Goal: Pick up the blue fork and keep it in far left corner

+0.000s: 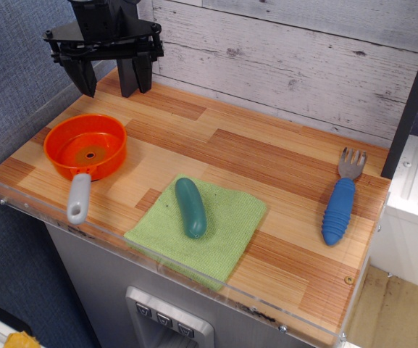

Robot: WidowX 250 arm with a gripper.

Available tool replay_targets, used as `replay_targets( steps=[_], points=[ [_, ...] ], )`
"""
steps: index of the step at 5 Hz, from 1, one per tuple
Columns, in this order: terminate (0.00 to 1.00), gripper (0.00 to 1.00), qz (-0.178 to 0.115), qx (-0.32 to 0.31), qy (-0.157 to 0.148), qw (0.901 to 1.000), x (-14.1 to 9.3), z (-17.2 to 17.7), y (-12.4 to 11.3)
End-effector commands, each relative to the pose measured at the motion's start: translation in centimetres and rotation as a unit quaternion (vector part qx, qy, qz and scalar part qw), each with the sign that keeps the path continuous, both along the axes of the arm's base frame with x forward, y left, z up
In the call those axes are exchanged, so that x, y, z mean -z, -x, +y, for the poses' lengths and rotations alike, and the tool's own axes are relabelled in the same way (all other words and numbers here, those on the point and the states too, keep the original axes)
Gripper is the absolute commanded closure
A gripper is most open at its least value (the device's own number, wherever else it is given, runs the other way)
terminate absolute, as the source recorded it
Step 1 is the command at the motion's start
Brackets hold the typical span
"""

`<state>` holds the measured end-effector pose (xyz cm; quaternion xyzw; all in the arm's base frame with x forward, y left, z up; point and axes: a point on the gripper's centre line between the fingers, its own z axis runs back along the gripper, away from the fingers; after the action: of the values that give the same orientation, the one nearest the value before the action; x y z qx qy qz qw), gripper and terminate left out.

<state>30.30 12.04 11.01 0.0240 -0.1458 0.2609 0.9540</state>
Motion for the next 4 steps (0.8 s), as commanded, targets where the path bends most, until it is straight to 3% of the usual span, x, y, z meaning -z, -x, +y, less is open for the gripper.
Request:
replay_targets(
  steps=[1,3,4],
  points=[
    [0.00,0.00,0.000,0.000,0.000,1.0000,0.0,0.0,0.0],
    [0.00,0.00,-0.008,0.054,0.007,0.9985,-1.3,-6.9,-0.7],
    [0.00,0.00,-0.011,0.106,0.018,0.9941,-0.7,-11.4,-0.9]
  ],
)
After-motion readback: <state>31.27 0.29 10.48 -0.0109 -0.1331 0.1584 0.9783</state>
